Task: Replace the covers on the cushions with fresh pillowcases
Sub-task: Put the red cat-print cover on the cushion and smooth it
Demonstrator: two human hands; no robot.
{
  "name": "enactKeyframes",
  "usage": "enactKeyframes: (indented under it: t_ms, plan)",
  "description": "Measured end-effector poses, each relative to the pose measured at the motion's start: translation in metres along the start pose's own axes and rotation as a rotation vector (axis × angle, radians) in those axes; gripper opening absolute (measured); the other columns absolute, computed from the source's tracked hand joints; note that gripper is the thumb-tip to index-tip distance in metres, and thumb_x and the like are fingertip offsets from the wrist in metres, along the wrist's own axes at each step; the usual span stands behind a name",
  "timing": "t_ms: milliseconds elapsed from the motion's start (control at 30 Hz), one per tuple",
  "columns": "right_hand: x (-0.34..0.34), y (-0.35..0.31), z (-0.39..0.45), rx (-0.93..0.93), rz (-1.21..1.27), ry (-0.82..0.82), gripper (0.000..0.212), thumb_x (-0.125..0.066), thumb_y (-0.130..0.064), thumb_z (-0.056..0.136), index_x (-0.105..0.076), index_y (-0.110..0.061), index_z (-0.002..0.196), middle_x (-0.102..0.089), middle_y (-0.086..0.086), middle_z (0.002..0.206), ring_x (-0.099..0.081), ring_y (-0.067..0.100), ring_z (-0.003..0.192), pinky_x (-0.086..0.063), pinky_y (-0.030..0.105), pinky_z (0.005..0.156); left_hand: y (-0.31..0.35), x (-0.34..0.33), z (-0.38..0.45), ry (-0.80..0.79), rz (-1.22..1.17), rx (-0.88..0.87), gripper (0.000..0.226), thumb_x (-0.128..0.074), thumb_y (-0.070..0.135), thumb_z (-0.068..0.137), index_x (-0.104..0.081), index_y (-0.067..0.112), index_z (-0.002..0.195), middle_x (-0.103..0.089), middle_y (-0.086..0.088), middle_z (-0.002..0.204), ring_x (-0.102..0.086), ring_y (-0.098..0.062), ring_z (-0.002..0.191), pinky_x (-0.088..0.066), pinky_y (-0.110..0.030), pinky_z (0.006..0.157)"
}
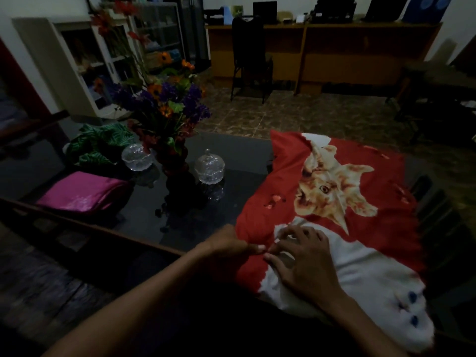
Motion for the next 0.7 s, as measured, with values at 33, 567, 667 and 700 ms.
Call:
enactKeyframes:
  t_ms: [33,567,667,700]
  plan:
    - [0.001,-0.002,-0.001,0.012,0.004,-0.007,0.023,-0.067,-0.061,0.080,-0.072,-0.038,0.082,-0.061,-0.016,0.108,-0.056,0.019,0.100,-0.041,0.046,0.088,0.000,0.002,-0.008,-0.033,-0.026,-0.020,0.058,-0.092,0.050,0.062,-0.076,0.017,0.107,-0.077,0.006,0.091,-0.074,-0.010,0.084,-0.061,-0.031,0.083]
    - [-0.016,-0.025,-0.019,0.205,-0.090,-0.121,0.020,-0.064,-0.050,0.082,-0.075,-0.035,0.091,-0.064,-0.014,0.099,-0.059,0.022,0.104,-0.030,0.056,0.110,-0.069,0.037,-0.050,0.313,-0.062,-0.126,0.018,-0.078,0.012,0.085,-0.067,0.024,0.091,-0.073,0.004,0.079,-0.066,-0.002,0.068,-0.053,-0.021,0.071]
    - [-0.014,-0.024,-0.015,0.163,-0.004,-0.083,0.020,-0.063,-0.047,0.084,-0.074,-0.032,0.081,-0.065,-0.016,0.092,-0.059,0.016,0.097,-0.036,0.050,0.104,-0.059,0.040,-0.068,0.410,-0.005,-0.239,0.010,-0.080,0.018,0.083,-0.072,0.024,0.084,-0.074,0.007,0.076,-0.068,0.001,0.069,-0.050,-0.012,0.066]
    - [-0.010,-0.022,-0.013,0.142,0.034,-0.070,0.021,-0.063,-0.047,0.084,-0.074,-0.031,0.077,-0.065,-0.016,0.091,-0.059,0.014,0.096,-0.039,0.048,0.101,-0.055,0.032,-0.073,0.368,-0.003,-0.261,0.007,-0.081,0.022,0.082,-0.075,0.023,0.085,-0.075,0.009,0.076,-0.069,0.001,0.072,-0.050,-0.011,0.067]
Point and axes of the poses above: each hand's wrist, its own z-axis towards the middle knuckle, its own x-axis out of the back of the hand, y = z × x, the point moved 3 cm from there along z, towards the middle knuckle
